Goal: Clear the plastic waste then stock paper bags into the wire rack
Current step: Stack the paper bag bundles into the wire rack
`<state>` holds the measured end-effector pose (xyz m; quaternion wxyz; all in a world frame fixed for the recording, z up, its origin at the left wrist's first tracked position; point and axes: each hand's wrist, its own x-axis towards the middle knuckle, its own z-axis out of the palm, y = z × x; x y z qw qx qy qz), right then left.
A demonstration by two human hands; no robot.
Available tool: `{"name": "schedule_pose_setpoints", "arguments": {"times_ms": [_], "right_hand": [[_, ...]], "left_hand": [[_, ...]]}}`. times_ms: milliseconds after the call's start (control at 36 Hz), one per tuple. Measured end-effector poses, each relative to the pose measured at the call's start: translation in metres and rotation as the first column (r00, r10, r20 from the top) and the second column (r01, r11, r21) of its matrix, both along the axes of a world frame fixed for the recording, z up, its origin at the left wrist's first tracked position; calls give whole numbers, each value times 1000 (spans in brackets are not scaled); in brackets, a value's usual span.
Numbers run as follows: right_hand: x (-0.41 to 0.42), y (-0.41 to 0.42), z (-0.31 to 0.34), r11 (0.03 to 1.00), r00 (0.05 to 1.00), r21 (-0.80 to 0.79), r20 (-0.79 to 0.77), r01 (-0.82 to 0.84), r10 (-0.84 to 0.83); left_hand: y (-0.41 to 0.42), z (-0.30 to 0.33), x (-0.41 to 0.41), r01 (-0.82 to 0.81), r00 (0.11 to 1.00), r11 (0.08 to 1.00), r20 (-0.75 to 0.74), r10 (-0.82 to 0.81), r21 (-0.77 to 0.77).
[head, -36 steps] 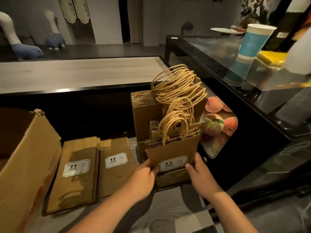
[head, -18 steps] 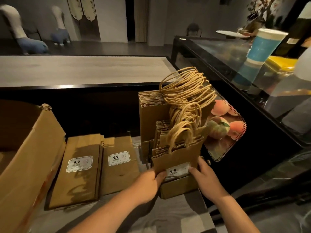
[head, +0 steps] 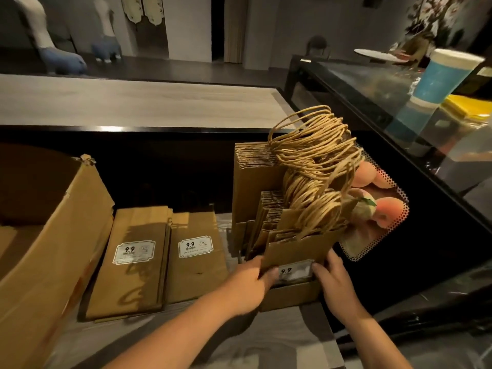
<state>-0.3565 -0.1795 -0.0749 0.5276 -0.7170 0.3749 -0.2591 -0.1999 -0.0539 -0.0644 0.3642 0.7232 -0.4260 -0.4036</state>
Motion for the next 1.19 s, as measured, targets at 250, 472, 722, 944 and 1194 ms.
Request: {"name": "schedule_pose_setpoints", "arguments": {"times_ms": [250,472,722,944,1194], "right_hand": [[-10,3,-1,999,997,1,74,39,-39],[-8,-1,6,1000,992,-4,121,21,-21],[-8,1,-7,999,999,8,16,-35,35],[-10,8,2,998,998,-47,51,29,-27],[-3,6,10,993,997,-91,15,-74,75]], "left_hand": [[-1,1,2,-11,994,995,-103,21,96],[1,1,3,-38,998,999,-43,38,4],[2,-3,4,-15,995,995,-100,25,95],[8,-4,2,22,999,999,-29,-23,-23],[6,-1,10,49,994,998,-91,-52,-33]]}}
